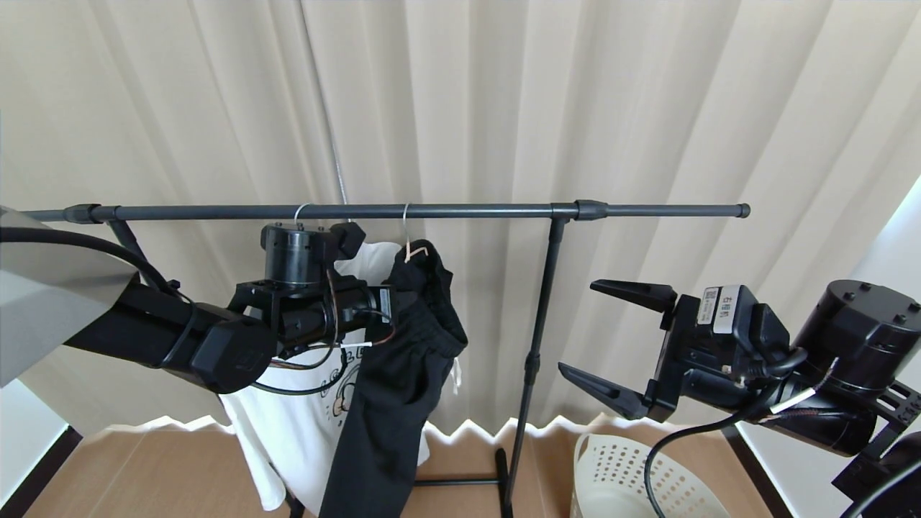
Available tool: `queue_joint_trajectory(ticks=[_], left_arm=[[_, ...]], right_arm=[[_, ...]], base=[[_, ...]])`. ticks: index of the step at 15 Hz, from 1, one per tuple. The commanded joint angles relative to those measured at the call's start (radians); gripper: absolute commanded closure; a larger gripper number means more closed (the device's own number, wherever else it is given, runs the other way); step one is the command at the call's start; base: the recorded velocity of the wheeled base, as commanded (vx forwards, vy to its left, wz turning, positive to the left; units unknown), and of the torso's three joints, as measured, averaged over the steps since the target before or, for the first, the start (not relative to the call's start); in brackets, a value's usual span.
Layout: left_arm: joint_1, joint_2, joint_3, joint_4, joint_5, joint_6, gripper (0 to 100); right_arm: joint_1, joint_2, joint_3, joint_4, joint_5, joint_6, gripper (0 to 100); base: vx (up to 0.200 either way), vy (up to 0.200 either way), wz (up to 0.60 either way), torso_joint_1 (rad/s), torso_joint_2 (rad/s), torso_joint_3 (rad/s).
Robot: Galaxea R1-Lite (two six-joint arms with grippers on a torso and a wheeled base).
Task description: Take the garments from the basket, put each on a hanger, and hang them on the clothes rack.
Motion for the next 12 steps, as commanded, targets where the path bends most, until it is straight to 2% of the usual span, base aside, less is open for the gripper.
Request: queue_joint_trajectory(ticks=[1,8,9,10,12], left_arm=[[0.000,-0.002,-0.002,0.002,0.000,0.000,0],[0.000,-0.092,0.041,0.011,0.000,0.002,0],[0.003,-0.157,0.078,0.025,0.000,0.006,0],[0.011,-0.284,0.132,0.085,0.000,0.017,0],[0.020,-0.428,0.202,0.166,0.000,0.028,0]], right_arm=[[0.001,0.002,0.000,-0.001,0.000,0.000,0],[0.001,0.005,-0.001,0.001,0.000,0.000,0],[0.001,0.005,-0.024,0.009,-0.036,0.006,0],[0.001,-0.004,-0.064,0.010,-0.113,0.064,0],[-0.033,-0.033,-0.089,0.010,-0.150,0.144,0]], base=[[0.000,0.000,0.00,0.000,0.00,0.000],[0.000,0.000,0.00,0.000,0.00,0.000],[0.000,0.000,0.00,0.000,0.00,0.000],[0.000,0.000,0.00,0.000,0.00,0.000],[0.000,0.000,0.00,0.000,0.00,0.000]])
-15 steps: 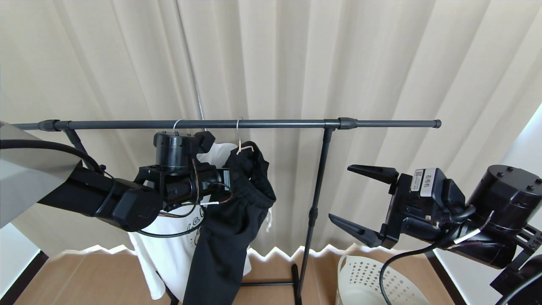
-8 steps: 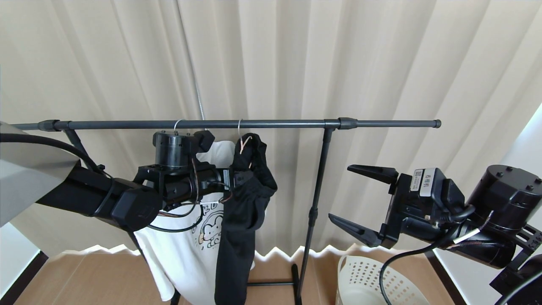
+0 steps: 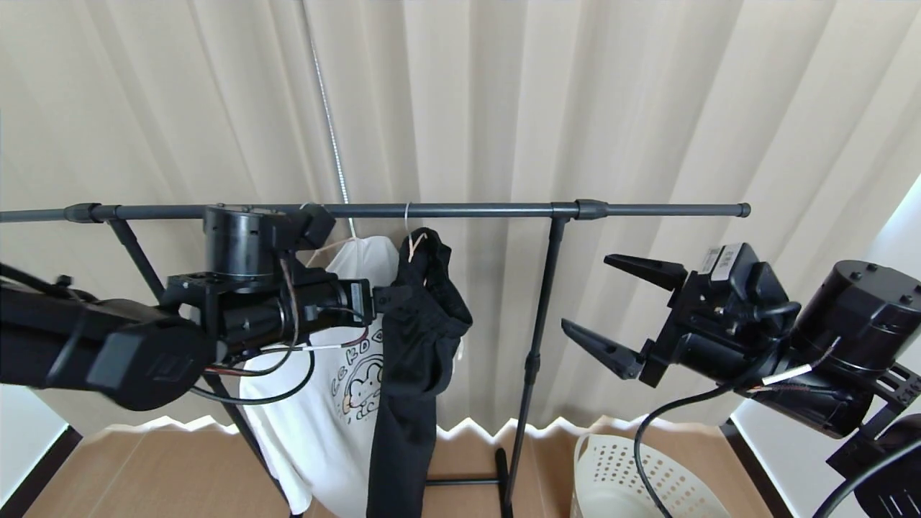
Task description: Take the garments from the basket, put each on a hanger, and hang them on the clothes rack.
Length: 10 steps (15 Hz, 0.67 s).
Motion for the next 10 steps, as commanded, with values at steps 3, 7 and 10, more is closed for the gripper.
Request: queue_joint_trajectory(ticks=[3,7,10], left_arm=[[0.061,-0.545,0.279,0.185,0.000,0.129,0],[0.074,-0.936,0.529,0.319,0.000,0.255,0],[0.075,-1.177,0.718,0.336,0.018,0.304,0]], right_arm=[[-0.129,-0.257,-0.099,0.353,-0.071,0.084,0],[-0.129,-0.622,-0.061,1.008,-0.206,0.242,0],[-0.124,-0.857,0.180,1.024,-0.214,0.211,0]], base=[[0.000,0.000,0.00,0.000,0.00,0.000],[0.000,0.000,0.00,0.000,0.00,0.000],[0.000,0.000,0.00,0.000,0.00,0.000]])
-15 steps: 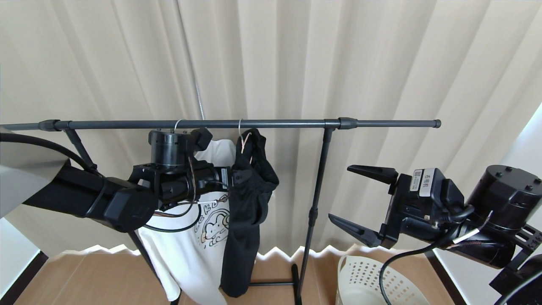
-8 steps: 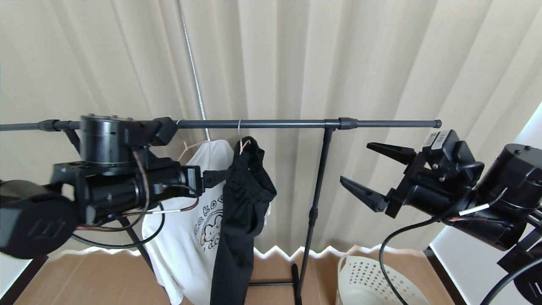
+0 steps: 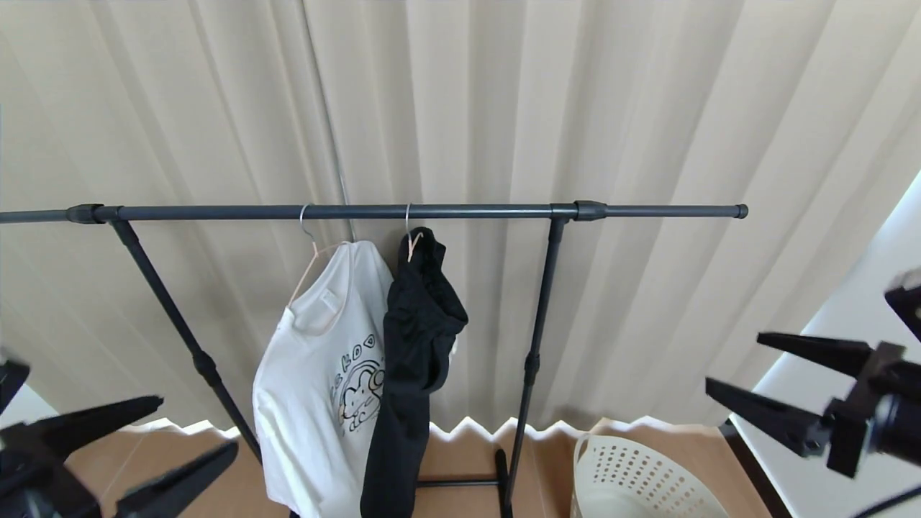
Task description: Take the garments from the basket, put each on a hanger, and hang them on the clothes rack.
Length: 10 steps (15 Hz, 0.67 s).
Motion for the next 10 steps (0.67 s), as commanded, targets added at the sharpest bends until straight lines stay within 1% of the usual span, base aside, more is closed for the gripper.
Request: queue_joint_trajectory(ticks=[1,2,3,4,5,6,8,9,10], left_arm=[[0.007,-0.358,0.231,0.031,0.039,0.049,0],[0.007,-0.402,0.265,0.034,0.053,0.049,0],[0.007,-0.450,0.297,0.058,0.068,0.049,0],[0.007,-0.473,0.306,0.073,0.073,0.049,0],[0.007,-0.534,0.319,0.118,0.078,0.049,0],[0.008,-0.580,0.319,0.159,0.079,0.049,0],[0.013,-0.639,0.312,0.233,0.085,0.043,0],[0.044,-0.656,0.312,0.235,0.087,0.039,0],[0.108,-0.657,0.312,0.235,0.085,0.041,0]], right_arm=[[-0.004,-0.323,0.260,0.053,-0.072,-0.044,0],[-0.004,-0.383,0.320,0.056,-0.113,-0.047,0],[-0.004,-0.450,0.386,0.059,-0.141,-0.049,0],[-0.004,-0.482,0.413,0.059,-0.145,-0.049,0],[-0.007,-0.581,0.421,0.116,-0.144,-0.049,0],[-0.010,-0.663,0.421,0.217,-0.150,-0.049,0],[-0.012,-0.805,0.421,0.313,-0.182,-0.053,0],[-0.014,-0.838,0.421,0.321,-0.197,-0.055,0],[-0.026,-0.866,0.421,0.323,-0.203,-0.053,0]], base=[[0.000,0.000,0.00,0.000,0.00,0.000],[0.000,0.000,0.00,0.000,0.00,0.000],[0.000,0.000,0.00,0.000,0.00,0.000],[0.000,0.000,0.00,0.000,0.00,0.000],[0.000,0.000,0.00,0.000,0.00,0.000],[0.000,0.000,0.00,0.000,0.00,0.000],[0.000,0.000,0.00,0.000,0.00,0.000],[0.000,0.000,0.00,0.000,0.00,0.000],[0.000,0.000,0.00,0.000,0.00,0.000]])
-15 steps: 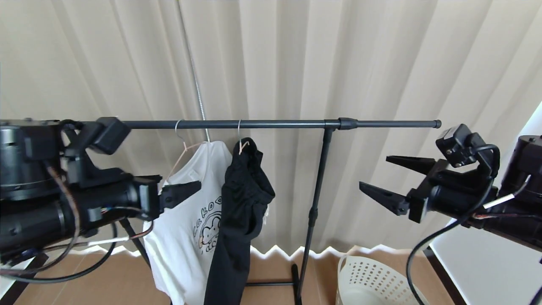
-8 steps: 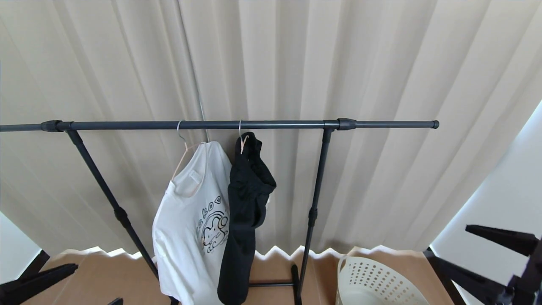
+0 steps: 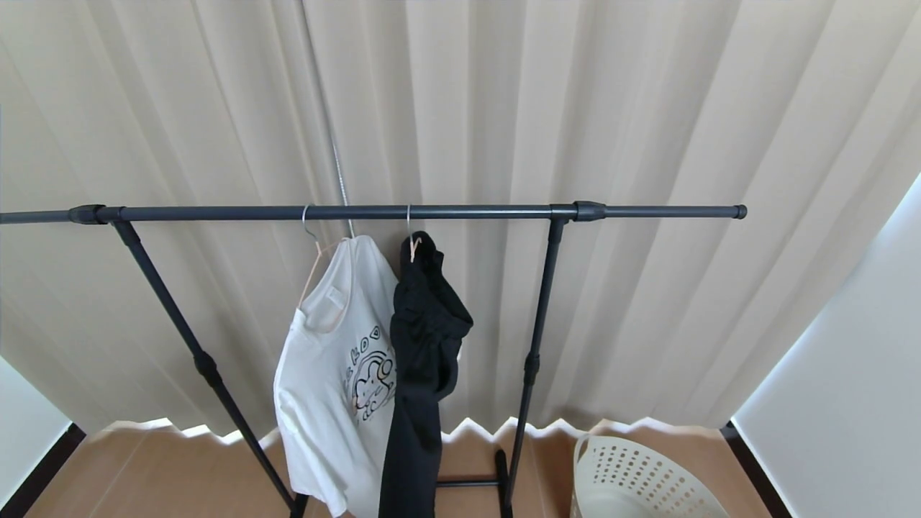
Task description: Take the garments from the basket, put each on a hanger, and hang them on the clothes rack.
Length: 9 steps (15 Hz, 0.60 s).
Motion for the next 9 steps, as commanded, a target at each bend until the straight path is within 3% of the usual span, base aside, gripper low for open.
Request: queue_joint_trajectory(ticks=[1,5,7,9], left_arm=[[0.112,-0.061,0.001,0.004,-0.002,0.005,0],[0.245,-0.234,0.001,0.004,-0.006,0.023,0],[0.245,-0.243,0.009,-0.013,0.009,0.003,0],[0.245,-0.243,0.023,-0.043,0.024,-0.040,0]], right_arm=[[-0.037,-0.168,0.006,0.023,-0.014,-0.002,0],[-0.169,-0.280,0.006,0.019,-0.014,0.003,0],[-0.242,-0.329,0.006,0.022,-0.004,0.003,0],[-0.256,-0.373,0.006,0.007,-0.010,0.015,0]], base=[[0.000,0.000,0.00,0.000,0.00,0.000],[0.000,0.000,0.00,0.000,0.00,0.000],[0.000,0.000,0.00,0.000,0.00,0.000],[0.000,0.000,0.00,0.000,0.00,0.000]])
